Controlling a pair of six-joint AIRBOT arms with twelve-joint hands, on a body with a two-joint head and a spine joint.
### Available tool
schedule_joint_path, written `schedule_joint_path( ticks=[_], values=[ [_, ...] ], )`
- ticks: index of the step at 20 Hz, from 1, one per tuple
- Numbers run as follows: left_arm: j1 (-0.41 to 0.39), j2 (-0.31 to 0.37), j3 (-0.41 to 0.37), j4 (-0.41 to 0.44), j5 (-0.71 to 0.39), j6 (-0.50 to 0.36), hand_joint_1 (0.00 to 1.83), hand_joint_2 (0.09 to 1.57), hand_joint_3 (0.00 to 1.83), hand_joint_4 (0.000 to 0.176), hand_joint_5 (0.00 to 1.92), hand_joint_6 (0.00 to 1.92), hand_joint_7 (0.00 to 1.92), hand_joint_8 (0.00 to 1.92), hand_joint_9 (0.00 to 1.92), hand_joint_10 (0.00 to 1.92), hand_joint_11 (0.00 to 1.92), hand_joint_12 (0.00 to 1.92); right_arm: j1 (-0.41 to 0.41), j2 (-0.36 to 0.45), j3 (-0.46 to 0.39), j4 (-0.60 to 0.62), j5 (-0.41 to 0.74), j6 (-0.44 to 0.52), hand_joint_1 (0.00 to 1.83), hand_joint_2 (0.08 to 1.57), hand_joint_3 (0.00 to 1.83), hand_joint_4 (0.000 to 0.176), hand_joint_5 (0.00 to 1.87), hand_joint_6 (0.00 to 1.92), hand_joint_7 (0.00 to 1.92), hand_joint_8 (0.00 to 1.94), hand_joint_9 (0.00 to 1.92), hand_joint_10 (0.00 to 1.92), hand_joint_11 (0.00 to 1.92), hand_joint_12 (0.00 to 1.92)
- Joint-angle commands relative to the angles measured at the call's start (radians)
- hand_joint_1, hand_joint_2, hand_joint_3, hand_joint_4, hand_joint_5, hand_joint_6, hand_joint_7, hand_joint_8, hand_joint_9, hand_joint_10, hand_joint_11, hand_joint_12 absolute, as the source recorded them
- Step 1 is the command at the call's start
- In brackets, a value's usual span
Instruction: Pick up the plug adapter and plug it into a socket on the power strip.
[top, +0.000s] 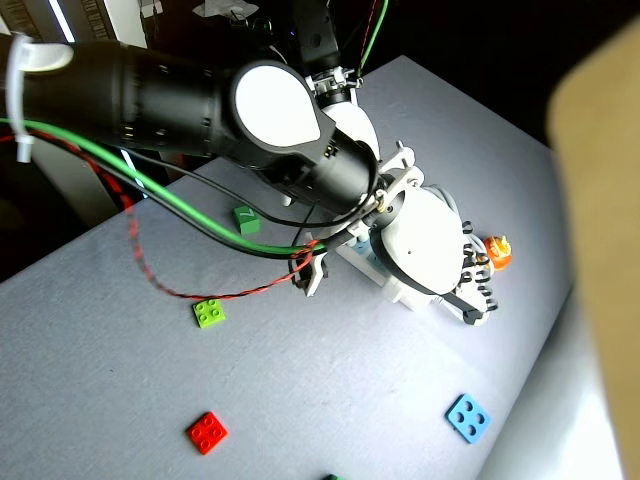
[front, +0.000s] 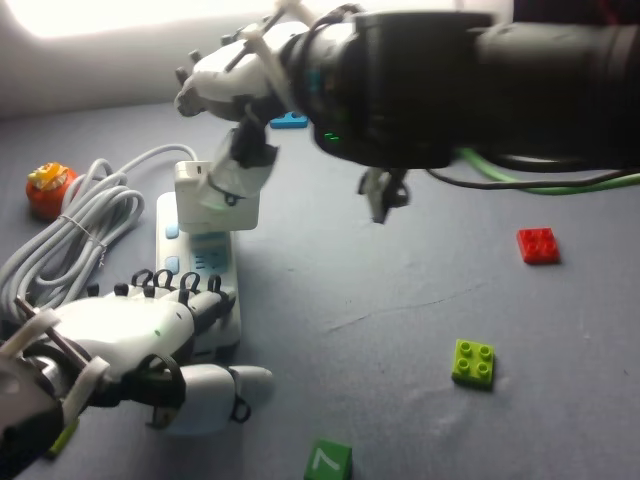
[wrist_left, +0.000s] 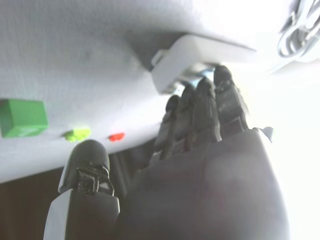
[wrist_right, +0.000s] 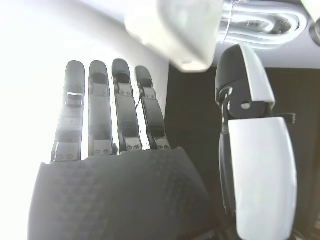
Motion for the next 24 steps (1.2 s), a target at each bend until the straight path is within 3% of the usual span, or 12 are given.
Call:
schedule_joint_path(
  ticks=[1,7,12,13,14,15,16,17,18,20,21,24],
  values=[
    [-0.023,0.014,0.006,0.037,-0.025,0.002,0.0,1.26,0.0,0.0,0.03,0.0,0.08,0.0,0.06,0.01,0.03,0.02,0.022,0.052,-0.054,-0.035,0.058,-0.002,0.73,1.07,0.0,0.0,0.23,0.0,0.27,0.0,0.22,0.0,0.0,0.56],
    [-0.108,0.058,0.015,0.037,0.052,0.032,0.1,1.24,0.0,0.0,0.35,0.02,0.49,0.02,0.44,0.04,0.0,0.79,0.018,0.335,-0.308,-0.041,0.14,0.02,0.81,1.03,0.0,0.0,0.36,0.03,0.38,0.02,0.32,0.02,0.0,0.71],
    [-0.154,0.112,0.011,0.037,0.113,0.045,0.27,1.24,0.0,0.0,0.44,0.04,0.51,0.02,0.45,0.04,0.0,0.83,-0.002,0.551,-0.467,-0.034,0.287,-0.008,0.8,1.02,0.0,0.0,0.44,0.04,0.48,0.03,0.44,0.05,0.0,1.03],
    [-0.166,0.125,0.012,0.037,0.127,0.055,0.27,1.24,0.0,0.0,0.11,0.85,0.35,0.56,0.33,0.61,0.0,0.91,-0.007,0.582,-0.485,-0.034,0.306,-0.008,0.82,1.01,0.0,0.0,0.47,0.04,0.53,0.05,0.51,0.09,0.0,1.19],
    [-0.177,0.135,0.013,0.037,0.137,0.062,0.27,1.24,0.0,0.0,0.11,0.85,0.35,0.56,0.33,0.61,0.0,0.91,-0.013,0.6,-0.493,-0.034,0.317,-0.007,0.82,1.01,0.0,0.0,0.47,0.04,0.53,0.05,0.51,0.09,0.0,1.19],
    [-0.194,0.148,0.014,0.037,0.152,0.076,0.29,1.24,0.0,0.0,0.06,1.12,0.26,0.97,0.28,0.99,0.0,1.1,-0.021,0.619,-0.499,-0.034,0.332,-0.005,0.83,1.01,0.0,0.0,0.48,0.05,0.55,0.06,0.54,0.12,0.0,1.28],
    [-0.213,0.161,0.015,0.037,0.167,0.092,0.36,1.22,0.0,0.0,0.1,1.28,0.21,1.32,0.21,1.41,0.03,1.54,-0.03,0.633,-0.501,-0.033,0.347,0.003,0.81,1.0,0.01,0.0,0.49,0.05,0.42,0.42,0.3,0.72,0.0,1.36],
    [-0.23,0.172,0.016,0.037,0.175,0.104,0.36,1.22,0.0,0.0,0.1,1.28,0.21,1.32,0.21,1.41,0.03,1.54,-0.035,0.641,-0.501,-0.033,0.354,0.009,0.81,1.0,0.01,0.0,0.49,0.05,0.42,0.42,0.3,0.72,0.0,1.36],
    [-0.245,0.182,0.016,0.037,0.18,0.116,0.38,1.22,0.0,0.0,0.1,1.39,0.18,1.49,0.17,1.62,0.06,1.76,-0.039,0.647,-0.501,-0.033,0.356,0.016,0.81,1.01,0.0,0.0,0.48,0.08,0.29,0.77,0.22,0.98,0.0,1.41],
    [-0.285,0.206,0.016,0.037,0.192,0.149,0.39,1.21,0.0,0.0,0.04,1.62,0.12,1.84,0.19,1.91,0.24,1.91,-0.049,0.653,-0.501,-0.033,0.356,0.027,0.81,1.0,0.0,0.0,0.28,0.73,0.13,1.24,0.15,1.28,0.01,1.51],
    [-0.298,0.213,0.016,0.037,0.192,0.158,0.44,1.21,0.0,0.0,0.02,1.79,0.03,1.92,0.14,1.92,0.26,1.92,-0.05,0.653,-0.501,-0.033,0.352,0.027,0.73,1.02,0.0,0.0,0.05,1.45,0.01,1.57,0.04,1.6,0.02,1.71],
    [-0.348,0.224,0.014,0.037,0.19,0.183,0.43,1.22,0.0,0.0,0.0,1.87,0.0,1.92,0.11,1.92,0.25,1.92,-0.051,0.653,-0.501,-0.033,0.344,0.017,0.74,1.03,0.0,0.0,0.07,1.48,0.03,1.7,0.05,1.76,0.04,1.84]
  ],
)
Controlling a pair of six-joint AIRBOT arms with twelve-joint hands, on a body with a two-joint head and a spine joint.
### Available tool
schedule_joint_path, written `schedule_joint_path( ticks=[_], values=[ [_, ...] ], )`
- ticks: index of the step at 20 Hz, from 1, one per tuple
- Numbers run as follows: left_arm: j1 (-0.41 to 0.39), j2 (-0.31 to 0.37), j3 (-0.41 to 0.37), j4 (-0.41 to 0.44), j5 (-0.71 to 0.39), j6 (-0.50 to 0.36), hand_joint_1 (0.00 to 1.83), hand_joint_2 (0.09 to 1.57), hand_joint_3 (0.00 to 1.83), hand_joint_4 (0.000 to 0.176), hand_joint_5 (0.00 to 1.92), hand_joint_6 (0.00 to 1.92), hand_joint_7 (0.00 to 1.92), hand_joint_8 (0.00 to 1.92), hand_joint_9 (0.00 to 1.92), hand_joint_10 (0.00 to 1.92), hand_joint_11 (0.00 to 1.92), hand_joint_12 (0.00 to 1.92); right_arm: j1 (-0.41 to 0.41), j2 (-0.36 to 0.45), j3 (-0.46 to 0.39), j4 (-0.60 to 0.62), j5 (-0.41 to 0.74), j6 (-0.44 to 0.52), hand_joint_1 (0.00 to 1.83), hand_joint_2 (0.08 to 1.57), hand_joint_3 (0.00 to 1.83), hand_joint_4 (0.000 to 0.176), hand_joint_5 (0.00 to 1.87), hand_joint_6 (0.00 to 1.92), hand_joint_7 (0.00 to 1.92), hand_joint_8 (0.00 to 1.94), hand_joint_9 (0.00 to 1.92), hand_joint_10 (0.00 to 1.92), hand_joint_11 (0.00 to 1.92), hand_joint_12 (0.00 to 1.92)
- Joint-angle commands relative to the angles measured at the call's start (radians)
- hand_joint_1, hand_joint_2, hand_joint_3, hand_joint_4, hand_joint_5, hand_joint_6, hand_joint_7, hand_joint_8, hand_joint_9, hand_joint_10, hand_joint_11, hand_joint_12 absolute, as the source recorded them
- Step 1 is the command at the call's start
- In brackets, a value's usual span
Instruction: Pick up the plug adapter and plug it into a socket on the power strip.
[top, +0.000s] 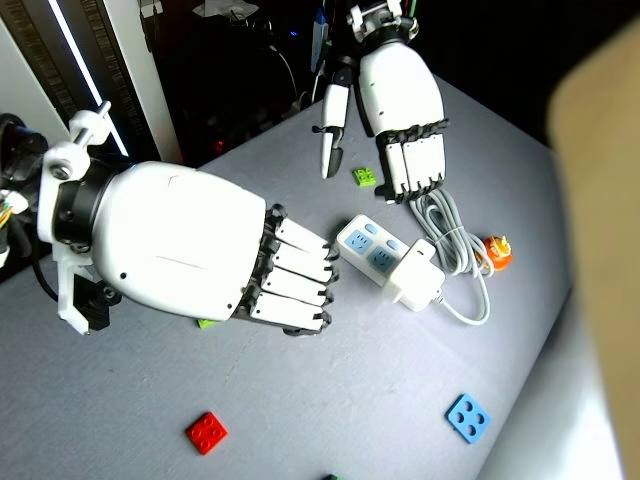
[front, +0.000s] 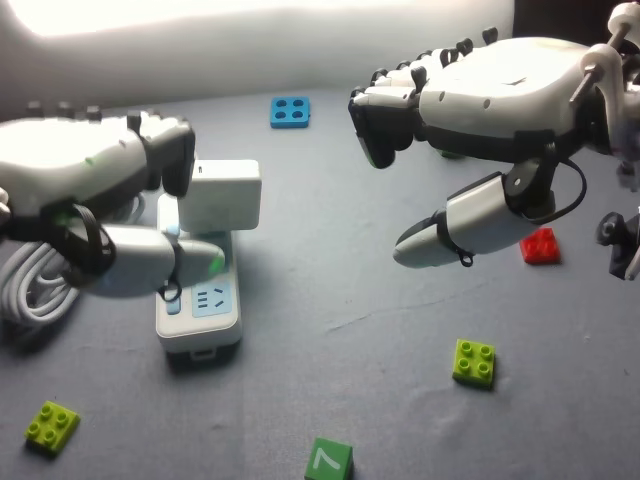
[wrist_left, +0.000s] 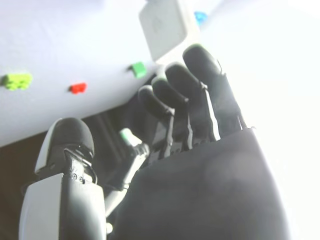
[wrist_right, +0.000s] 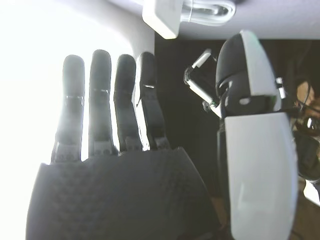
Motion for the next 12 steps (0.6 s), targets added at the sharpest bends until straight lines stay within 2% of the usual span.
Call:
schedule_joint_path(
  ticks=[1,2,3,4,5,6,7,8,9,10,11,12],
  values=[
    [-0.022,0.01,0.002,0.036,-0.039,0.018,0.43,1.22,0.0,0.0,0.0,1.87,0.0,1.92,0.11,1.92,0.25,1.92,0.007,0.005,-0.003,-0.013,0.052,-0.005,0.74,1.03,0.0,0.0,0.07,1.48,0.03,1.7,0.05,1.76,0.04,1.84],
    [-0.036,0.009,0.0,0.036,-0.039,0.031,0.43,1.22,0.0,0.0,0.0,1.87,0.0,1.92,0.11,1.92,0.25,1.92,0.007,0.005,-0.003,-0.013,0.052,-0.008,0.74,1.03,0.0,0.0,0.07,1.48,0.03,1.7,0.05,1.76,0.04,1.84],
    [-0.047,0.008,-0.008,0.036,-0.038,0.034,0.43,1.22,0.0,0.0,0.0,1.91,0.0,1.92,0.1,1.92,0.24,1.92,0.007,0.004,-0.004,-0.013,0.049,-0.009,0.7,1.04,0.0,0.0,0.01,1.56,0.0,1.87,0.08,1.89,0.12,1.9],
    [-0.05,0.008,-0.018,0.036,-0.043,0.034,0.35,1.23,0.0,0.0,0.12,1.92,0.12,1.92,0.17,1.92,0.27,1.92,0.009,0.005,-0.006,-0.013,0.043,-0.013,0.71,1.03,0.0,0.0,0.0,1.67,0.0,1.93,0.16,1.91,0.26,1.92],
    [-0.052,0.008,-0.03,0.036,-0.056,0.034,0.26,1.27,0.0,0.0,0.37,1.84,0.42,1.92,0.36,1.92,0.37,1.92,0.013,0.006,-0.01,-0.013,0.035,-0.019,0.56,1.07,0.01,0.0,0.05,1.92,0.03,1.94,0.2,1.92,0.38,1.92],
    [-0.053,0.007,-0.042,0.036,-0.071,0.034,0.26,1.27,0.0,0.0,0.39,1.84,0.45,1.92,0.38,1.92,0.38,1.92,0.016,0.01,-0.014,-0.013,0.03,-0.021,0.55,1.07,0.01,0.0,0.06,1.92,0.04,1.94,0.2,1.92,0.39,1.92],
    [-0.053,0.006,-0.053,0.036,-0.085,0.034,0.23,1.29,0.01,0.0,0.57,1.9,0.61,1.92,0.49,1.92,0.39,1.92,0.019,0.015,-0.019,-0.013,0.029,-0.021,0.43,1.11,0.02,0.0,0.17,1.92,0.09,1.94,0.23,1.92,0.42,1.92],
    [-0.053,0.003,-0.063,0.036,-0.094,0.032,0.24,1.29,0.0,0.0,0.69,1.92,0.73,1.92,0.57,1.92,0.4,1.92,0.022,0.021,-0.026,-0.013,0.029,-0.024,0.4,1.13,0.01,0.0,0.23,1.92,0.14,1.94,0.25,1.92,0.45,1.92],
    [-0.053,0.001,-0.069,0.036,-0.097,0.031,0.28,1.31,0.0,0.0,0.82,1.78,0.89,1.91,0.73,1.92,0.49,1.92,0.023,0.025,-0.031,-0.013,0.029,-0.028,0.39,1.17,0.01,0.0,0.3,1.92,0.23,1.94,0.33,1.92,0.54,1.92],
    [-0.055,-0.001,-0.074,0.036,-0.098,0.031,0.56,1.25,0.0,0.0,1.11,1.57,1.23,1.7,1.09,1.9,0.83,1.92,0.026,0.028,-0.034,-0.013,0.029,-0.032,0.39,1.22,0.01,0.0,0.42,1.92,0.38,1.94,0.45,1.92,0.65,1.92],
    [-0.057,-0.003,-0.079,0.036,-0.098,0.031,0.55,1.23,0.0,0.0,1.19,1.85,1.32,1.88,1.27,1.92,1.08,1.92,0.031,0.029,-0.036,-0.013,0.027,-0.034,0.37,1.24,0.01,0.0,0.52,1.92,0.49,1.94,0.54,1.92,0.72,1.92],
    [-0.058,-0.003,-0.081,0.036,-0.098,0.031,0.56,1.22,0.0,0.0,1.27,1.91,1.42,1.91,1.41,1.92,1.28,1.92,0.035,0.029,-0.036,-0.013,0.023,-0.034,0.34,1.28,0.01,0.0,0.64,1.92,0.62,1.94,0.65,1.92,0.8,1.92]
  ],
)
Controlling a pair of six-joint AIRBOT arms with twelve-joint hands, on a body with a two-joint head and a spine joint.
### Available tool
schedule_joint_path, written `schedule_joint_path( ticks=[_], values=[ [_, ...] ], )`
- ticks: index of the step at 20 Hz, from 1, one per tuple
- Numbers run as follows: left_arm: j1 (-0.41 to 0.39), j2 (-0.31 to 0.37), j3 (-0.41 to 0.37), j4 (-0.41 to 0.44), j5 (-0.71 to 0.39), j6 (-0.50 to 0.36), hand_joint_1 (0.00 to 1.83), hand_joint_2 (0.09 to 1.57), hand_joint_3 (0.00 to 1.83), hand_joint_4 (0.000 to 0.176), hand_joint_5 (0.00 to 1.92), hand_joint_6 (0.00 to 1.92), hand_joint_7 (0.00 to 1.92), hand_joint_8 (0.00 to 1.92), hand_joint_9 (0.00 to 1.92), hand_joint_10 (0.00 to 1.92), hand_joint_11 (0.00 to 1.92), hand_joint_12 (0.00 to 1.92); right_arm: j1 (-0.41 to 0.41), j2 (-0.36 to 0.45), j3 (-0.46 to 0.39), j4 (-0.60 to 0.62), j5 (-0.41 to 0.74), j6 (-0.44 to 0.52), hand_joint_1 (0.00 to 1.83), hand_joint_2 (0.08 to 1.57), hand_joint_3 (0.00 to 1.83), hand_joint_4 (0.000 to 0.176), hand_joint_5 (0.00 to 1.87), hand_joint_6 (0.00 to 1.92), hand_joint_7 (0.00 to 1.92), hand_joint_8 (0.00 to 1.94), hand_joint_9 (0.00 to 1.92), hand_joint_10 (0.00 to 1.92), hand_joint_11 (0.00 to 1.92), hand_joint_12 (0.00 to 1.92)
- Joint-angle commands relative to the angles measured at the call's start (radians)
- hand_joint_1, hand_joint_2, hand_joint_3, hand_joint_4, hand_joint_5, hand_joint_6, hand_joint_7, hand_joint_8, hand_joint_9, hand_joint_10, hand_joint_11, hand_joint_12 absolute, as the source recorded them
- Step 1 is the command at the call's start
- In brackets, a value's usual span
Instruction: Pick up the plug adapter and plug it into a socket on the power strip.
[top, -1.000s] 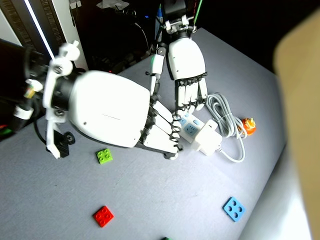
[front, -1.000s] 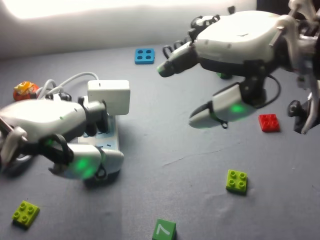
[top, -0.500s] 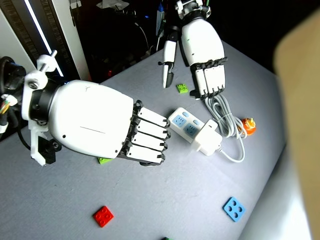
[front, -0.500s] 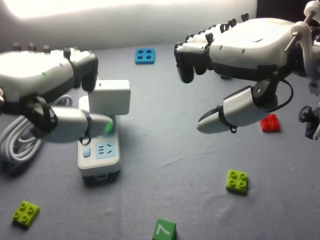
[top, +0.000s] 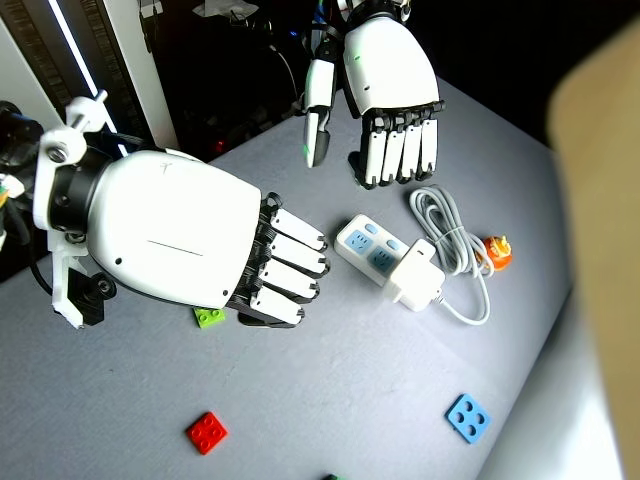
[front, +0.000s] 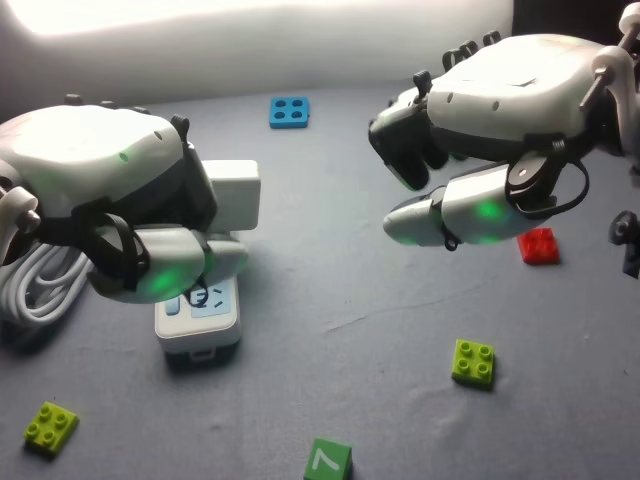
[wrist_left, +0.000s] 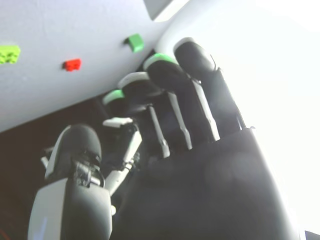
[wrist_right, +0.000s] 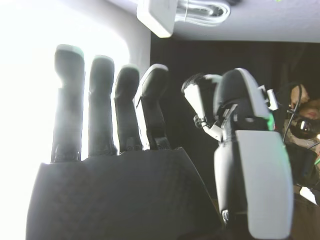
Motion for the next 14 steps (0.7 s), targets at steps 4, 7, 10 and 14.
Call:
schedule_joint_path(
  ticks=[4,7,10,14],
  values=[
    [-0.029,-0.002,-0.012,0.038,-0.045,-0.002,0.57,1.32,0.01,0.166,1.22,1.92,1.4,1.92,1.44,1.92,1.43,1.92,0.03,0.02,-0.005,-0.015,0.061,-0.003,0.38,1.35,0.01,0.0,1.02,1.92,1.04,1.94,1.02,1.92,1.12,1.92],
    [-0.033,-0.008,-0.017,0.038,-0.047,-0.002,1.02,1.32,0.0,0.176,1.25,1.92,1.43,1.92,1.46,1.92,1.45,1.92,0.023,0.04,-0.006,-0.015,0.096,-0.009,0.4,1.38,0.01,0.0,1.26,1.92,1.34,1.94,1.35,1.92,1.44,1.92],
    [-0.033,-0.008,-0.023,0.038,-0.047,-0.003,1.12,1.3,0.0,0.176,1.28,1.92,1.45,1.92,1.47,1.92,1.42,1.92,0.012,0.048,-0.013,-0.015,0.11,-0.032,0.58,1.4,0.01,0.0,1.37,1.92,1.47,1.94,1.5,1.92,1.57,1.92],
    [-0.033,-0.008,-0.022,0.038,-0.056,-0.003,1.07,1.33,0.0,0.176,1.28,1.92,1.39,1.92,1.4,1.92,1.33,1.92,0.01,0.061,-0.016,-0.015,0.115,-0.034,0.85,1.45,0.01,0.0,1.42,1.92,1.56,1.94,1.61,1.92,1.68,1.92]
  ],
)
